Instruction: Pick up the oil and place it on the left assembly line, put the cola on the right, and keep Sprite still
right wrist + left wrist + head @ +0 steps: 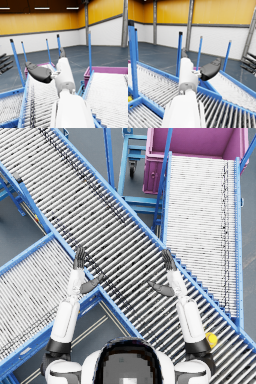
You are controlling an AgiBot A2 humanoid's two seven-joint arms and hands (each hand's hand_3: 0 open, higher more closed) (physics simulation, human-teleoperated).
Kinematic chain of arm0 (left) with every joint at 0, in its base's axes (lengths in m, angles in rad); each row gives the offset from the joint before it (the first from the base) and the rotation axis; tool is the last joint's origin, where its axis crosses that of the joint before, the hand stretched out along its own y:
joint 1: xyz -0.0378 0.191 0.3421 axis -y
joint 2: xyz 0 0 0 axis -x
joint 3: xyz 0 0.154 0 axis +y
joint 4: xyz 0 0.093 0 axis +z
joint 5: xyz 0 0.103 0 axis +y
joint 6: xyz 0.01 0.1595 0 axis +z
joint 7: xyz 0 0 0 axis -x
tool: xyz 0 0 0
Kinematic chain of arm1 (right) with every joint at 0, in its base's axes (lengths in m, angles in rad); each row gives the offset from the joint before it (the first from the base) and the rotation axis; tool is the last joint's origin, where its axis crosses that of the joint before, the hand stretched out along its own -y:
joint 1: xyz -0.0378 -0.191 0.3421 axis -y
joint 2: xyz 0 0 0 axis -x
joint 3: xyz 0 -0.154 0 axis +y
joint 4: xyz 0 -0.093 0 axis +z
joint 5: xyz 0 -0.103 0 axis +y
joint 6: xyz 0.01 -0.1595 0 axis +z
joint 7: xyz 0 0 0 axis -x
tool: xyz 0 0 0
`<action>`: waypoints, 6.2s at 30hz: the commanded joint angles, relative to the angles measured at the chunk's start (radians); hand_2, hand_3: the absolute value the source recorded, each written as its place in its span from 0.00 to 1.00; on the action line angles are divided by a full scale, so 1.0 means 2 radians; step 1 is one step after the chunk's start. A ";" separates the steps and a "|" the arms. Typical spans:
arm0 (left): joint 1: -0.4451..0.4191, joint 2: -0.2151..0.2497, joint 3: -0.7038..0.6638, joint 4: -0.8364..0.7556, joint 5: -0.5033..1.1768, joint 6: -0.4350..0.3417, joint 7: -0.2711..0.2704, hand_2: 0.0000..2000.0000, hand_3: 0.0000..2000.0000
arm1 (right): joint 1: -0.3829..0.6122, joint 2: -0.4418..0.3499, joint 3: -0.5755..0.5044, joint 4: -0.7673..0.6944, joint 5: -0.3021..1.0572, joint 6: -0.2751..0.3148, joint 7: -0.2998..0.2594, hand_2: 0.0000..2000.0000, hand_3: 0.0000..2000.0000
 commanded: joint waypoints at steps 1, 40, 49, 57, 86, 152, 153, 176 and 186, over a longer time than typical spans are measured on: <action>0.000 0.000 0.000 0.000 0.000 0.000 0.000 0.00 0.00 | 0.000 0.000 0.000 0.000 0.000 0.000 0.000 0.00 0.00; 0.000 0.000 0.000 0.000 0.000 0.000 0.000 0.00 0.00 | 0.000 0.000 0.000 0.000 0.000 0.000 0.000 0.00 0.00; 0.000 0.000 0.000 0.000 0.000 0.000 0.000 0.00 0.00 | 0.000 0.000 0.000 0.000 0.000 0.000 0.000 0.00 0.00; 0.015 0.014 -0.013 -0.011 0.000 -0.037 -0.037 0.00 0.00 | 0.014 -0.014 -0.009 0.013 0.000 -0.037 0.037 0.00 0.00; 0.061 0.054 -0.148 -0.052 0.044 -0.050 -0.050 0.00 0.00 | 0.044 -0.057 -0.105 0.045 0.066 -0.050 0.050 0.00 0.00; -0.038 0.100 -0.165 -0.107 0.133 -0.050 -0.050 0.00 0.00 | -0.178 -0.088 -0.058 -0.025 0.200 -0.050 0.050 0.00 0.00; -0.040 0.100 -0.166 -0.109 0.133 -0.050 -0.050 0.00 0.00 | -0.172 -0.090 -0.051 -0.040 0.200 -0.050 0.050 0.00 0.00; -0.024 0.101 -0.186 -0.057 0.133 -0.050 -0.050 0.00 0.00 | -0.009 -0.145 -0.024 -0.344 0.200 -0.040 0.051 1.00 0.65; -0.035 0.107 -0.140 -0.059 0.133 -0.050 -0.050 0.00 0.00 | 0.040 -0.163 -0.058 -0.081 0.201 -0.041 0.051 1.00 1.00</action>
